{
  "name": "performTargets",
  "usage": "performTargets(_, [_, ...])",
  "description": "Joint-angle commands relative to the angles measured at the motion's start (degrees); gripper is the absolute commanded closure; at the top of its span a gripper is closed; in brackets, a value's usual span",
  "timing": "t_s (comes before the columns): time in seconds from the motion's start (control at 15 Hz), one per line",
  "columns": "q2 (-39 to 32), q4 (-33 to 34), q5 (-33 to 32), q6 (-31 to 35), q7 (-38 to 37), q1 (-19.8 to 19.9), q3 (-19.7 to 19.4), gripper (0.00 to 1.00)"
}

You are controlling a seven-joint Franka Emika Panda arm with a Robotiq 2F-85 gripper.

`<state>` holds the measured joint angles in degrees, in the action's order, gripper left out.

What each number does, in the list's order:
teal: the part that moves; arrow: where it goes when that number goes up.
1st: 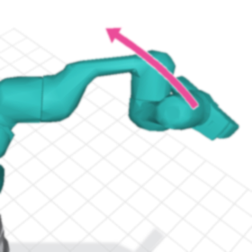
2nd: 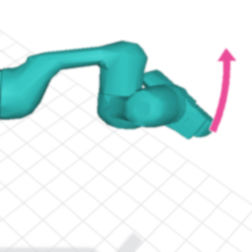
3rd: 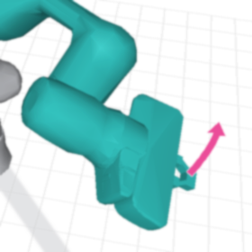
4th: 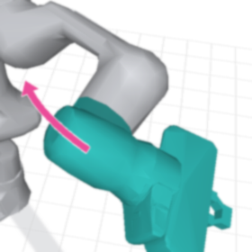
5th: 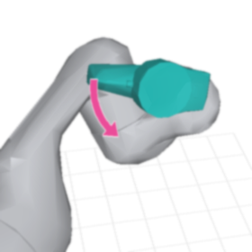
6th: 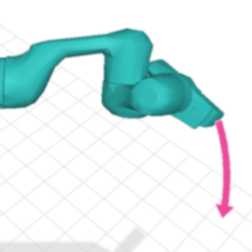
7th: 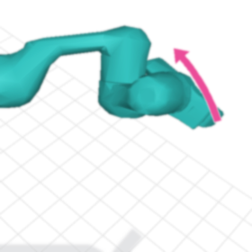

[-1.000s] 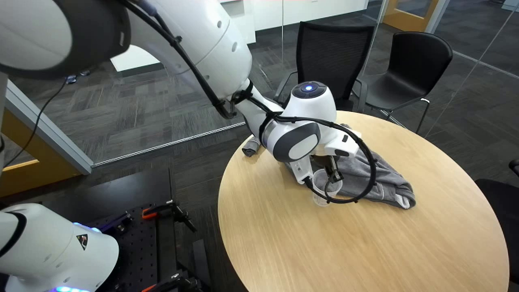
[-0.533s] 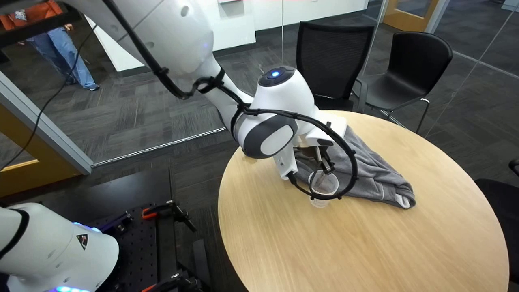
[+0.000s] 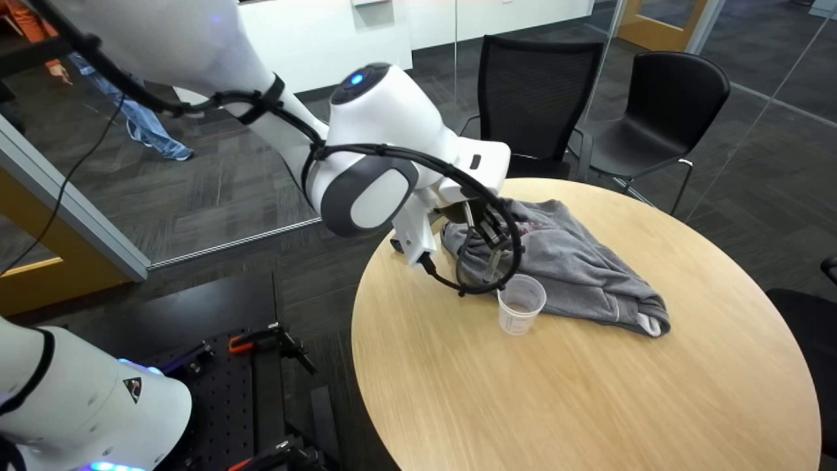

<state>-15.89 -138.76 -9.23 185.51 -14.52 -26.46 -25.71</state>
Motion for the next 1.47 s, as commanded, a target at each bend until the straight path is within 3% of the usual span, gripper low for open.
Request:
performTargets(0.0, [8.46, -5.73, -4.56, -5.40, 3.35, -4.54, -3.01, 0.94])
performTargets(0.27, [11.82, -5.93, -9.90, -16.04, 4.15, -5.99, -1.57, 0.94])
performTargets(0.53, [11.52, -4.26, -8.09, -25.81, 8.11, -6.10, 1.43, 0.94])
performTargets(0.6, [11.41, -3.53, -9.78, -28.06, 7.71, 3.05, 10.83, 0.94])
performTargets(0.8, [9.16, -1.59, -7.12, -32.87, 11.36, 8.71, 18.69, 0.94])
performTargets(0.87, [10.35, -3.42, -9.68, -29.95, 7.40, 10.19, 19.64, 0.77])
performTargets(1.0, [9.80, -2.89, -9.12, -31.26, 8.32, 11.67, 21.76, 0.77])
performTargets(1.27, [9.30, -2.62, -9.15, -31.29, 8.33, 11.86, 21.86, 0.77])
performTargets(1.33, [8.23, -2.11, -9.45, -31.26, 8.46, 12.08, 21.61, 0.94])
performTargets(1.4, [7.00, -1.34, -9.93, -31.75, 8.77, 12.45, 22.05, 0.94])
